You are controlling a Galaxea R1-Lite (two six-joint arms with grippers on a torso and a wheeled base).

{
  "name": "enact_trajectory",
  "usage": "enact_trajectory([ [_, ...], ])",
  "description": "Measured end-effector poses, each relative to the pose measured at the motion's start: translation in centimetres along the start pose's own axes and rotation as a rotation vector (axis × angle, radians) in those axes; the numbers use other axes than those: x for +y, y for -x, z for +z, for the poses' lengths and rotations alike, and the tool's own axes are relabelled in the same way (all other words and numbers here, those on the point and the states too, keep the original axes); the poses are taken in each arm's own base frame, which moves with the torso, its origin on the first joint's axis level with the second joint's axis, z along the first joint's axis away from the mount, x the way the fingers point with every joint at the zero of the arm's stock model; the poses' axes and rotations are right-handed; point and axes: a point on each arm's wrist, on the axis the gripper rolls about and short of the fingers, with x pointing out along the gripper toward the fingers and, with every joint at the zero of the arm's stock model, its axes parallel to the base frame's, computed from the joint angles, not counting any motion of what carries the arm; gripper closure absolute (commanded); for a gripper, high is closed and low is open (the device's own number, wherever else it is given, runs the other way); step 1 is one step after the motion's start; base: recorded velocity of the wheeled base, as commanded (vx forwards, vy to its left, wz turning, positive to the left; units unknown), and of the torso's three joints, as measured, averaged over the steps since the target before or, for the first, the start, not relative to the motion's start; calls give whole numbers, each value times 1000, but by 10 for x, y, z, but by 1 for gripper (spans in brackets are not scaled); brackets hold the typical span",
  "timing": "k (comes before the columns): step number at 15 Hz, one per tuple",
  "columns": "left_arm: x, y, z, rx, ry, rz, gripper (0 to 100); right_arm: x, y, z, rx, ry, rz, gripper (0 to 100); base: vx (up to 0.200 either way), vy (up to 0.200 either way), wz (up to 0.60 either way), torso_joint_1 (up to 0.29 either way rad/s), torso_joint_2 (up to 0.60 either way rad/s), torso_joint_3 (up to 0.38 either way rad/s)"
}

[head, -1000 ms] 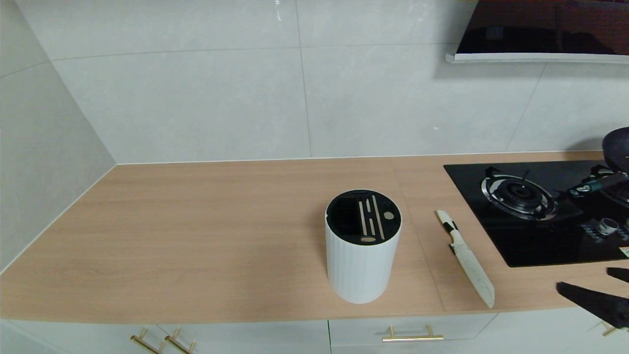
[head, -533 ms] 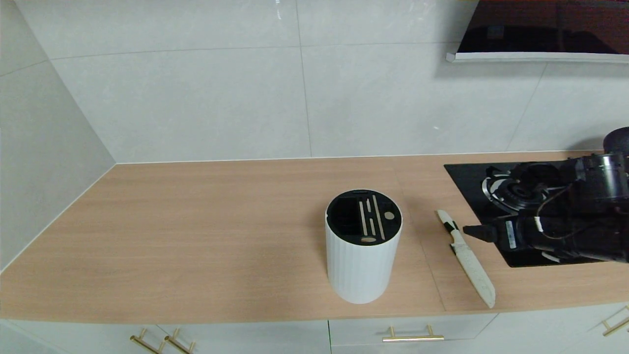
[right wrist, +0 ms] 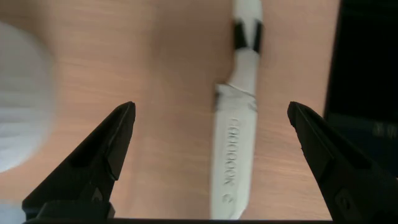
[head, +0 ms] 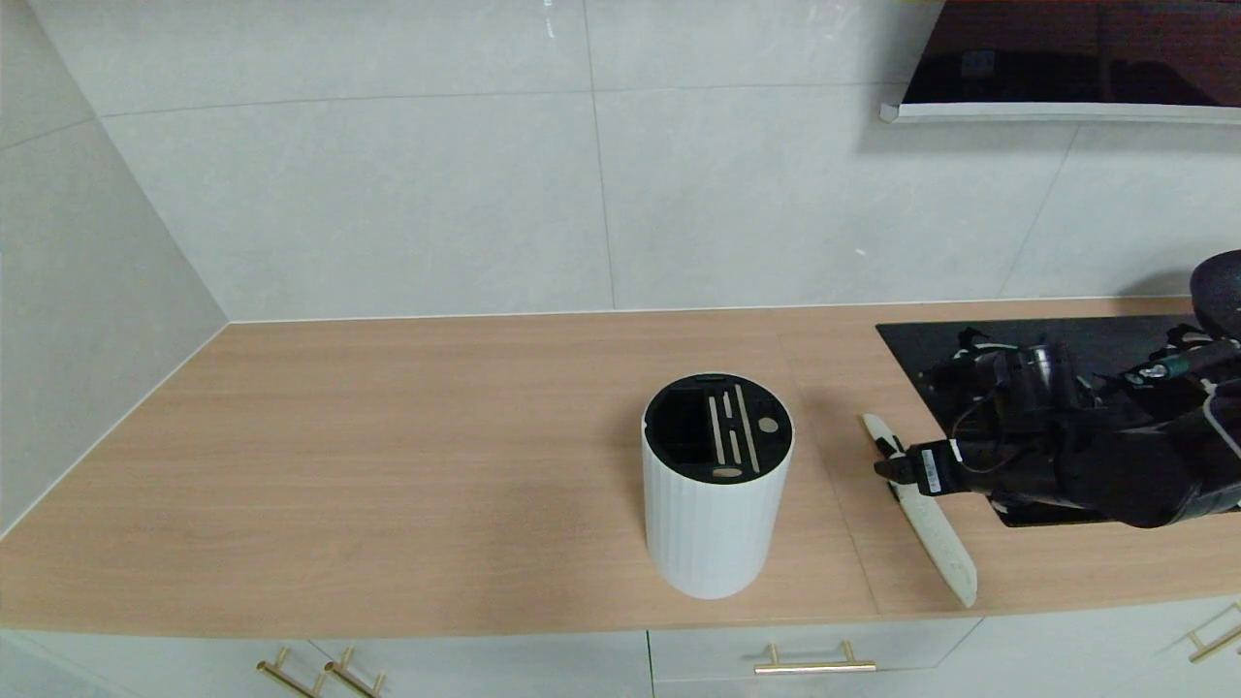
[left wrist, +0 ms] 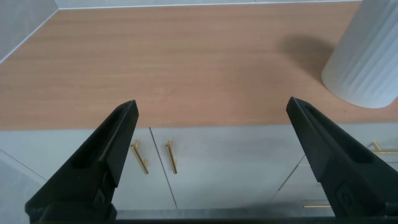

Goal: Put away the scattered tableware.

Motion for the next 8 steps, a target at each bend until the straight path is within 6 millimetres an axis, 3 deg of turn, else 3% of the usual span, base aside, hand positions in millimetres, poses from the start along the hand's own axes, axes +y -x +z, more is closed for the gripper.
enact_trajectory([
  [8, 0, 0, 0, 0, 0, 0, 0, -13, -41, -21, 56, -29, -41, 0, 0, 0, 0, 0, 0, 0],
])
